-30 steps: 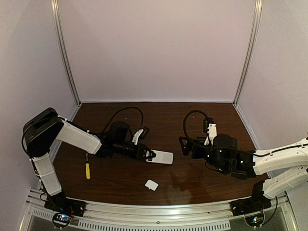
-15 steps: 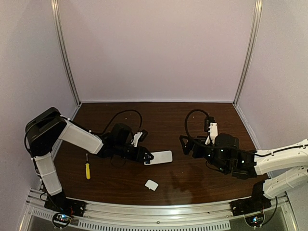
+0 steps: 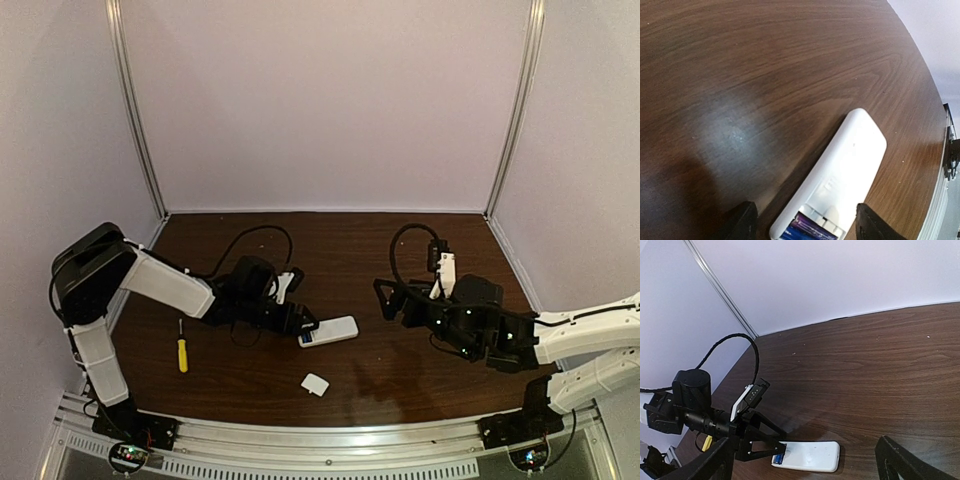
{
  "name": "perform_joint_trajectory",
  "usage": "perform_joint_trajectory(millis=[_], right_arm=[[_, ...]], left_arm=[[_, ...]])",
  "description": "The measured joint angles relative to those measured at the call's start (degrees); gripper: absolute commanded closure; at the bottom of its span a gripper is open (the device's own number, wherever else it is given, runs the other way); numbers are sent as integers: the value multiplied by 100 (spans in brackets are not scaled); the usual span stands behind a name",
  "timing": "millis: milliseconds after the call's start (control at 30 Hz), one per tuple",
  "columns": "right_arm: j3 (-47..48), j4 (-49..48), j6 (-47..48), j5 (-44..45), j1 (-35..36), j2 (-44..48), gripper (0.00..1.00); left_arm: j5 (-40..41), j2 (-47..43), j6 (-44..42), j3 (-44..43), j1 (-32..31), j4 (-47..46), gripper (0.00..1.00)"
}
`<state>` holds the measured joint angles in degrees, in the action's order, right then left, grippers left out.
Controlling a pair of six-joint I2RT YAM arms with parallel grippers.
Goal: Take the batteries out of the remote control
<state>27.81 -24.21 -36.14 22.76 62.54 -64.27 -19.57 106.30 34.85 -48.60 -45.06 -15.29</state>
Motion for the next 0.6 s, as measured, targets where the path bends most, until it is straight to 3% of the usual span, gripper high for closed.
perform_joint_trajectory(millis=[300,600], right_arm=[[87,-79,0,-22,415,-278,0],[640,103,-2,105,1274,-503,0]], left_arm=[[798,-551,-107,55,2,846,3],[1600,-1674,-116,245,2,1683,3]])
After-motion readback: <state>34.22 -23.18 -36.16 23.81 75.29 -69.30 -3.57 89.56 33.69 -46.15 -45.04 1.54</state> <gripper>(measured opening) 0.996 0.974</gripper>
